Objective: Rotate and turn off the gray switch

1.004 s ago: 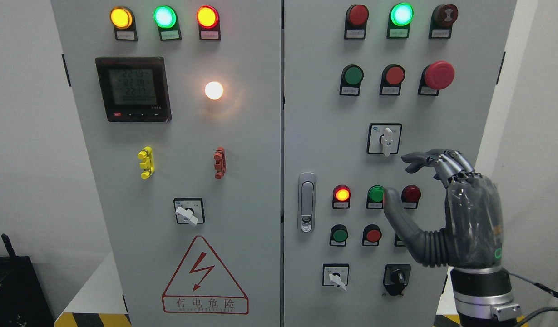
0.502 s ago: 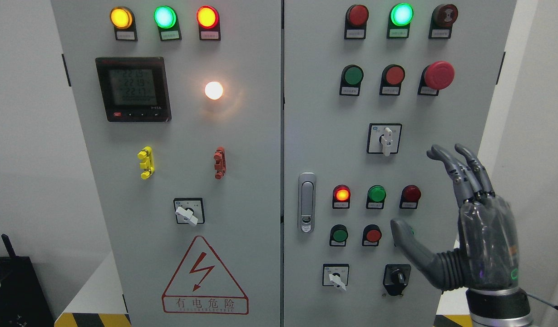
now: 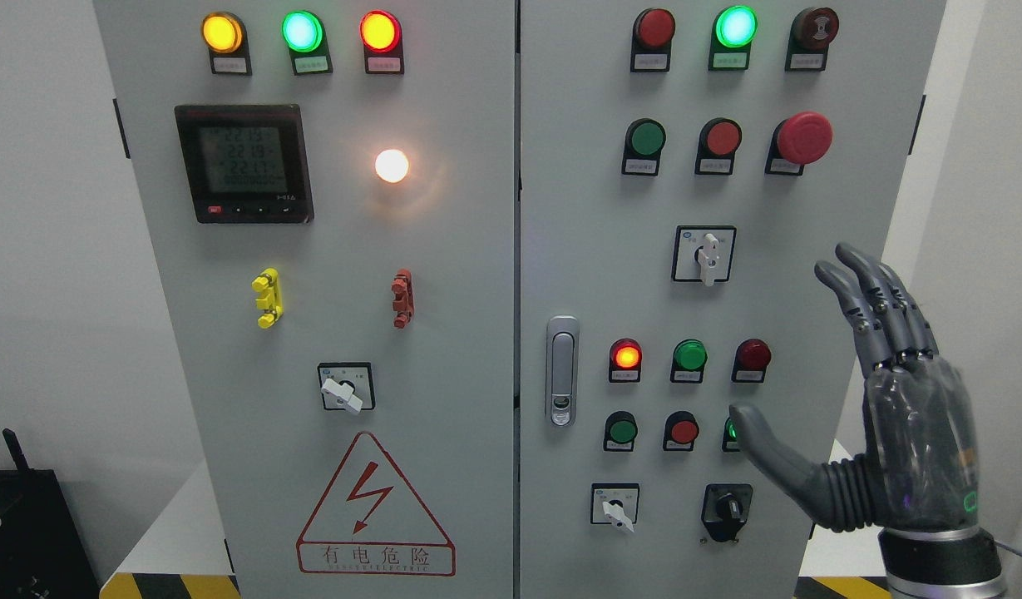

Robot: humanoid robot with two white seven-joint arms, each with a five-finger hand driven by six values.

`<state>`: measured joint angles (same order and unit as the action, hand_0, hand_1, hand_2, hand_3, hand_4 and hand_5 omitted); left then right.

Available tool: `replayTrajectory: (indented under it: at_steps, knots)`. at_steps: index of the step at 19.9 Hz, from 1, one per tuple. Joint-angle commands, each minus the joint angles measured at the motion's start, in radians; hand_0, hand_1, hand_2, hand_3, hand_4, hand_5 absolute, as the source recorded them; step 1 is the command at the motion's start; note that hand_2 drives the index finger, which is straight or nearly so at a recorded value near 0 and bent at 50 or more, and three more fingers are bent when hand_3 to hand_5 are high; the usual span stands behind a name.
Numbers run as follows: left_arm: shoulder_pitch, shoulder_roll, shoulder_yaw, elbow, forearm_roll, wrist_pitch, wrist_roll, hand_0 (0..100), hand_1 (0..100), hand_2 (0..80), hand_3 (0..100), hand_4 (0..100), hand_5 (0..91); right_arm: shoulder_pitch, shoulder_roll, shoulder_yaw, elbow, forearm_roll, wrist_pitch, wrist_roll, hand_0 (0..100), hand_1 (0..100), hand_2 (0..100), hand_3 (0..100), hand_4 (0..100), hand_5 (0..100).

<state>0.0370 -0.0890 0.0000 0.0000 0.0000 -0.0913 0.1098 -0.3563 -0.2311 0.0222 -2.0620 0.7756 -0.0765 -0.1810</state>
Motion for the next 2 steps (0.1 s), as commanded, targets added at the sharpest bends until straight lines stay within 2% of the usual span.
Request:
replayTrajectory:
  at_steps: [1,2]
  knots:
    - [0.000,0.000,0.032,0.023,-0.008,0.001,0.001,12,39,0.0,0,0,0.0,-0.007,-0.005,-0.027,-0.010,-0.002,0.003,0.002,12,32,0,0,0,0]
    - [0.000,0.000,0.032,0.023,-0.008,0.001,0.001,12,39,0.0,0,0,0.0,-0.007,-0.005,-0.030,-0.010,-0.002,0.003,0.002,12,32,0,0,0,0]
